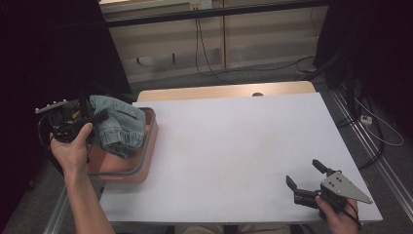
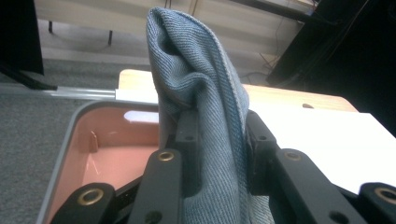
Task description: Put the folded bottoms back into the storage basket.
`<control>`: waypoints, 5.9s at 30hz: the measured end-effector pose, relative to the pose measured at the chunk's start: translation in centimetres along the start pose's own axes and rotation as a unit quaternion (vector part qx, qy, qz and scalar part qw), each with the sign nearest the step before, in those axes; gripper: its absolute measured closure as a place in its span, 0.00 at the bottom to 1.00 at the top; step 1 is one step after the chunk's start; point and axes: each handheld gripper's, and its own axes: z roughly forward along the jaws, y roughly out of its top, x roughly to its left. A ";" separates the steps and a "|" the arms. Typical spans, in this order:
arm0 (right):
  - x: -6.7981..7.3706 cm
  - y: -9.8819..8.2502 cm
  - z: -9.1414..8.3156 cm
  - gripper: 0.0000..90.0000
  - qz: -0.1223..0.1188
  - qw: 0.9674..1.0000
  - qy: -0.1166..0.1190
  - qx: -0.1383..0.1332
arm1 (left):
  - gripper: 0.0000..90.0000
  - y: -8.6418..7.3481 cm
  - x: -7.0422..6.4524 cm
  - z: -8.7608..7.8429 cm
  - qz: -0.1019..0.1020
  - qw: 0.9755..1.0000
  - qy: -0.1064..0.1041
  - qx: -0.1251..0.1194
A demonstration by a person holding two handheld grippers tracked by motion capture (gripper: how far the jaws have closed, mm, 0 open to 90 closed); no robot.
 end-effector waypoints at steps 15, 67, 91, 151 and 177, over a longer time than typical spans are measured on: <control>0.0 0.0 0.0 0.02 0.000 1.000 0.001 -0.002 | 0.80 -0.7 1.0 1.3 0.005 0.999 -0.021 0.033; 0.4 -0.1 0.7 0.02 -0.007 1.000 0.005 0.010 | 0.78 -2.6 6.1 5.2 -0.006 0.990 0.037 0.139; 0.0 0.0 0.6 0.02 -0.002 1.000 -0.003 0.004 | 0.75 -3.2 7.8 6.4 0.015 0.976 0.087 0.200; -0.1 0.0 0.7 0.02 -0.004 1.000 -0.002 0.007 | 0.89 -3.5 6.9 9.2 0.044 0.967 0.157 0.196; 0.0 0.0 0.8 0.02 -0.007 1.000 0.003 0.006 | 0.85 -4.5 7.0 11.1 0.096 0.956 0.175 0.217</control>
